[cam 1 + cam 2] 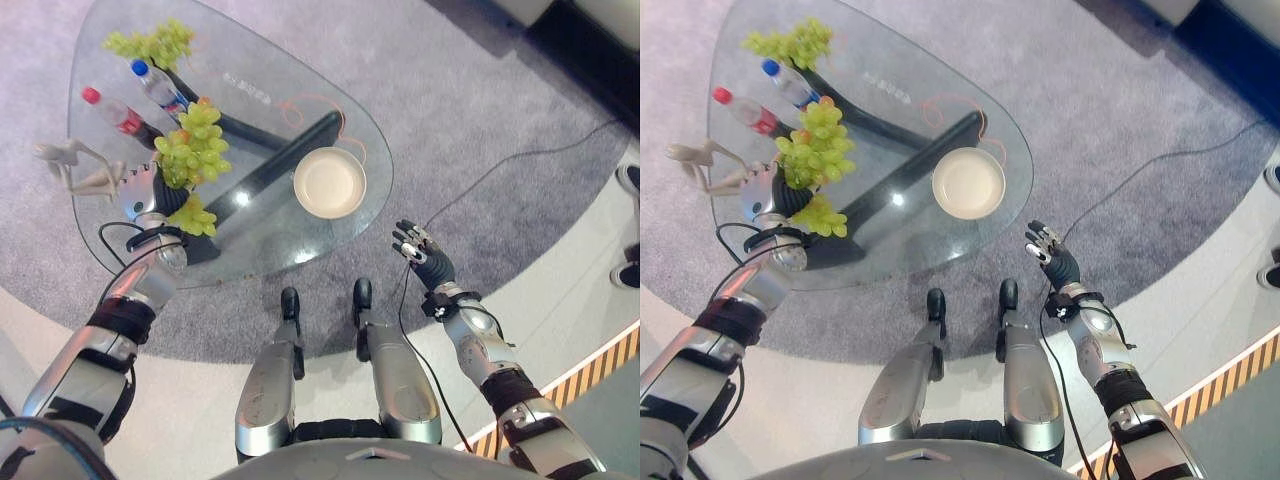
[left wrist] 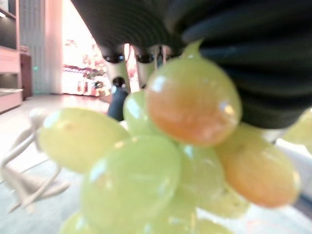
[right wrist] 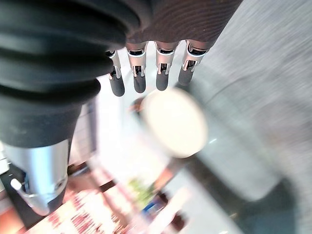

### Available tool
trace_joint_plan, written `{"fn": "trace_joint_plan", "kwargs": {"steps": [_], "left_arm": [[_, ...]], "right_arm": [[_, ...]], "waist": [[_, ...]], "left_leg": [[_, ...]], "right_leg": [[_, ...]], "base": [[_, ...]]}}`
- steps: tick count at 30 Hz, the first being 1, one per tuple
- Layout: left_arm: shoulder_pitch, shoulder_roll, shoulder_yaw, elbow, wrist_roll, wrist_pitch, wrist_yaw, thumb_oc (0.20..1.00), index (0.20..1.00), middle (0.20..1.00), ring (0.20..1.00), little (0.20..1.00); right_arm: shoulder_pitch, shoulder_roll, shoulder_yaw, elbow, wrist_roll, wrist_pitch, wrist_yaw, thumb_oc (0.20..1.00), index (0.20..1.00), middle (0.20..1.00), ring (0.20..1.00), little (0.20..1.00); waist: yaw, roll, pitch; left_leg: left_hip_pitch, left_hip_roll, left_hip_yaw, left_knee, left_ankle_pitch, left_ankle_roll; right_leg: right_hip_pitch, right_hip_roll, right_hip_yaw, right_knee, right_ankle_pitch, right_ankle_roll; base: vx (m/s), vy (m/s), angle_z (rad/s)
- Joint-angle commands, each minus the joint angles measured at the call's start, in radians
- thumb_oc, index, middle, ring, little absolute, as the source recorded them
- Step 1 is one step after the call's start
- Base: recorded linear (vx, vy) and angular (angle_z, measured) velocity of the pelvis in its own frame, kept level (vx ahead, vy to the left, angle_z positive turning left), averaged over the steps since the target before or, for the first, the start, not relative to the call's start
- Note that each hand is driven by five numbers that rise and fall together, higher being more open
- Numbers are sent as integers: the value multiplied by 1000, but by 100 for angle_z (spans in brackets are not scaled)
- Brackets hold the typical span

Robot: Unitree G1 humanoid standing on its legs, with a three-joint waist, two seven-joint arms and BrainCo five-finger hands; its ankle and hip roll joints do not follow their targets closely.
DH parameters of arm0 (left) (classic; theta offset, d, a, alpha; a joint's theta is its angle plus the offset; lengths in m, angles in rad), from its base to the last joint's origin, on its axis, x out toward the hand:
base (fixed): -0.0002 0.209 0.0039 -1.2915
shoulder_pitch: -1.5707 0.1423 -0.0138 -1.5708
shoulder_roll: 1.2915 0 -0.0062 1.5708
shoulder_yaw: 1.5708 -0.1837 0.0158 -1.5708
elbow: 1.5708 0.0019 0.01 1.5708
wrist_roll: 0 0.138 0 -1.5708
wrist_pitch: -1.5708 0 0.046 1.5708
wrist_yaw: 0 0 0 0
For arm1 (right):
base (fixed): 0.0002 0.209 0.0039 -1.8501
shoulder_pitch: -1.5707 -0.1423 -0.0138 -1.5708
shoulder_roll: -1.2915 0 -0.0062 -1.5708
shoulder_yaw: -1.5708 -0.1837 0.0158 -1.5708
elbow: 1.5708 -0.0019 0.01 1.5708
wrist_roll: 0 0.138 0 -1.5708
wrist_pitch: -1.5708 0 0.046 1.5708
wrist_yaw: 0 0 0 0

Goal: Pick up fruits into the plate

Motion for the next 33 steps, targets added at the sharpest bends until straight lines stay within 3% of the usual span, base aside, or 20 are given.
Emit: {"fn": "trace_joint_plan", "kwargs": {"steps": [1, 4, 11, 23, 33], "left_arm": [[57, 44, 55, -44, 120, -70, -65, 200, 200, 200, 200, 200], [114, 27, 51, -127, 177, -118, -153, 200, 200, 200, 200, 200], [134, 31, 9, -244, 284, -229, -283, 200, 200, 200, 200, 200], [52, 37, -104, -360, 384, -335, -395, 200, 200, 200, 200, 200], [-35, 38, -182, -421, 450, -367, -464, 200, 200, 200, 200, 200]], "right_arm": [[100, 26, -23, -83, 26, 36, 60, 1000, 1000, 1000, 1000, 1000], [120, 33, -31, -178, -4, 99, 88, 1000, 1000, 1000, 1000, 1000], [90, 1, -30, -293, 44, 220, 128, 1000, 1000, 1000, 1000, 1000], [22, -17, 33, -394, 165, 308, 124, 1000, 1000, 1000, 1000, 1000], [-6, -22, 93, -402, 173, 350, 84, 1000, 1000, 1000, 1000, 1000]], "waist": [[16, -1, -229], [25, -4, -295], [49, -16, -366], [76, -31, -405], [83, -33, -413]], "left_leg": [[13, -93, -35, 56, -157, 41], [70, -89, -31, 33, -162, 43], [156, -83, -24, 2, -178, 46], [206, -78, -7, -12, -184, 48], [219, -74, 0, -21, -185, 43]], "right_leg": [[45, -11, 29, 25, -106, 48], [112, -15, 20, -16, -97, 53], [215, -16, 1, -69, -95, 57], [278, -23, -38, -104, -82, 62], [294, -31, -65, -122, -75, 69]], "base": [[129, -81, 16], [173, -85, 18], [76, -61, 17], [-3, -31, 4], [-18, -4, 7]]}}
